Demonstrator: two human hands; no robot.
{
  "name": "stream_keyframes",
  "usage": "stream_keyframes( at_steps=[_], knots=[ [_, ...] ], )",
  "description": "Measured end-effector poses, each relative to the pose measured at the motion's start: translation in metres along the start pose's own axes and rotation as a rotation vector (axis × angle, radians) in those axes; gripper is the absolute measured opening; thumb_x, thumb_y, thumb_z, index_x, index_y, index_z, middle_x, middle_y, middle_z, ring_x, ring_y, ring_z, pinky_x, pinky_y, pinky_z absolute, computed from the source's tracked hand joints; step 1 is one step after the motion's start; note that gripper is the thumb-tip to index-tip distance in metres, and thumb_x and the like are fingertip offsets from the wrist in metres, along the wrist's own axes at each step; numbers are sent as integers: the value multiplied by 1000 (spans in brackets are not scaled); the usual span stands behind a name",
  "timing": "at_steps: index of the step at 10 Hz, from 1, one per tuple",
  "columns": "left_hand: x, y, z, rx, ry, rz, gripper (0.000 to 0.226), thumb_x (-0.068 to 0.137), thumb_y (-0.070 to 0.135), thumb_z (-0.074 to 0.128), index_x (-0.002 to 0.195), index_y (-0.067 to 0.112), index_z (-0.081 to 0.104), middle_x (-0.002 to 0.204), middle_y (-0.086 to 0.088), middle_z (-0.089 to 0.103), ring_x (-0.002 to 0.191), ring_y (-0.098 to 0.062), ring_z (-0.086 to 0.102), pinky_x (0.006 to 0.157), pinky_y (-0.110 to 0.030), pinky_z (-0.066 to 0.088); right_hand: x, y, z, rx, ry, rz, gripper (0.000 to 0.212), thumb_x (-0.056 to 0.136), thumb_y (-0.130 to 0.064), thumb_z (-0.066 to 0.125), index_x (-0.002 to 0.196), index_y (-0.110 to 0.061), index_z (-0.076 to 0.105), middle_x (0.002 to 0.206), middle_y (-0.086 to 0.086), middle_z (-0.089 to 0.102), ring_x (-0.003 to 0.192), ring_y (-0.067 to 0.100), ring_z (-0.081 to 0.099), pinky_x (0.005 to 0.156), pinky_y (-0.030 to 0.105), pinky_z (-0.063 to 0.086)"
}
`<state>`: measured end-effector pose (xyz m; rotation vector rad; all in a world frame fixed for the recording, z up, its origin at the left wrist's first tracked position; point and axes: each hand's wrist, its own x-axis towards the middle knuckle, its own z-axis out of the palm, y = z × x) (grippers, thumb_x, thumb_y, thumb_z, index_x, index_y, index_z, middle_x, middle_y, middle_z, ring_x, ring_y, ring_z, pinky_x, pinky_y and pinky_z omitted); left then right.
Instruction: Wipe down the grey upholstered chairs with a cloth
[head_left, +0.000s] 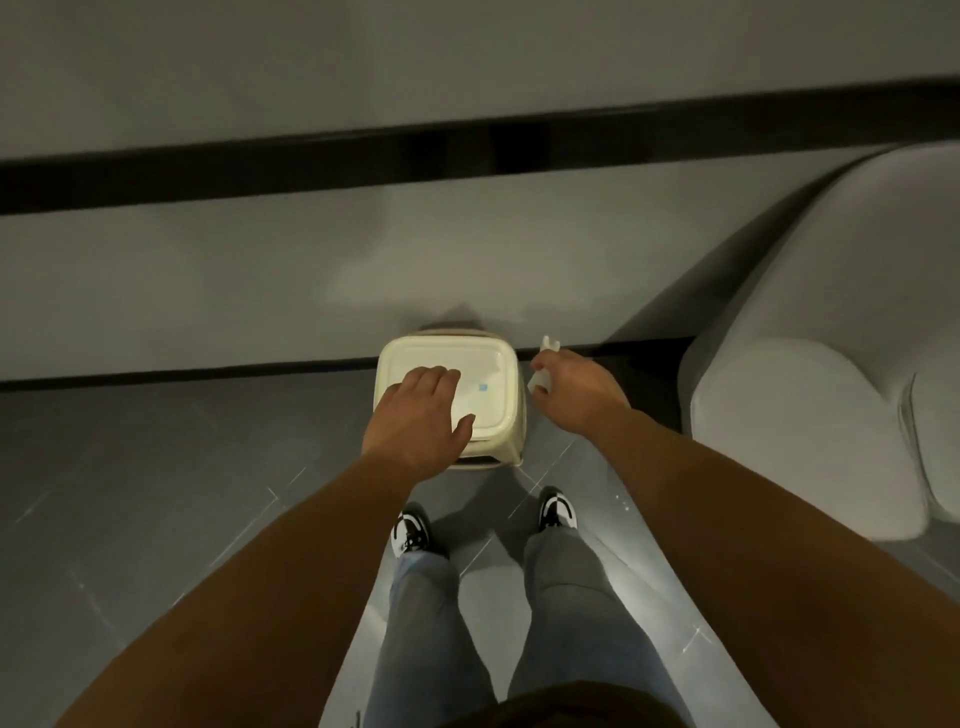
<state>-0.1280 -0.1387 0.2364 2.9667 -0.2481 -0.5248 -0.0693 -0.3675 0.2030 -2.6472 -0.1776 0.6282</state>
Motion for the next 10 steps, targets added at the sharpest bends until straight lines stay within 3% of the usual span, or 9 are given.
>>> stream_keyframes(
  at_steps=[2, 4, 5, 7, 9, 10],
  knots=[
    [28, -68, 40, 29, -78, 45, 68, 99, 55, 44, 154, 16, 35, 158, -6, 41, 146, -26, 36, 116, -46, 34, 51, -22, 72, 20, -60, 3, 39, 87, -34, 59, 126, -30, 53, 121, 1, 62, 95, 21, 61, 77, 28, 47],
    [75, -134, 84, 94, -91, 27, 72, 99, 58, 41, 157, 18, 29, 163, -7, 31, 150, -27, 27, 119, -48, 27, 114, -22, 140, 85, -122, -18, 39, 87, -33, 63, 125, -29, 55, 121, -2, 62, 87, 10, 51, 78, 22, 41],
    [93, -140, 109, 101, -53, 53, 69, 97, 56, 45, 154, 16, 38, 161, -10, 35, 149, -30, 31, 117, -49, 30, 143, -17, 170, 101, -192, -45, 40, 86, -32, 64, 125, -30, 55, 127, -3, 59, 98, 16, 58, 83, 23, 42],
    [120, -154, 162, 107, 4, 104, 65, 91, 50, 63, 142, 12, 55, 150, -15, 51, 138, -35, 47, 107, -53, 43, 210, 12, 203, 32, -250, -82, 43, 84, -33, 61, 127, -30, 55, 127, -2, 53, 110, 22, 55, 83, 26, 38],
    [129, -172, 190, 144, -99, 61, 70, 95, 57, 52, 151, 16, 43, 159, -11, 40, 147, -32, 36, 117, -52, 32, 244, 43, 204, -84, -283, 2, 59, 88, -34, 60, 144, -34, 40, 150, 5, 32, 132, 30, 43, 107, 39, 41],
    [133, -168, 184, 158, -69, 56, 69, 94, 55, 53, 149, 15, 46, 157, -13, 43, 145, -33, 38, 114, -52, 36, 233, 50, 199, -72, -276, 19, 67, 89, -33, 61, 149, -34, 32, 158, 5, 20, 138, 32, 36, 112, 41, 36]
  ],
)
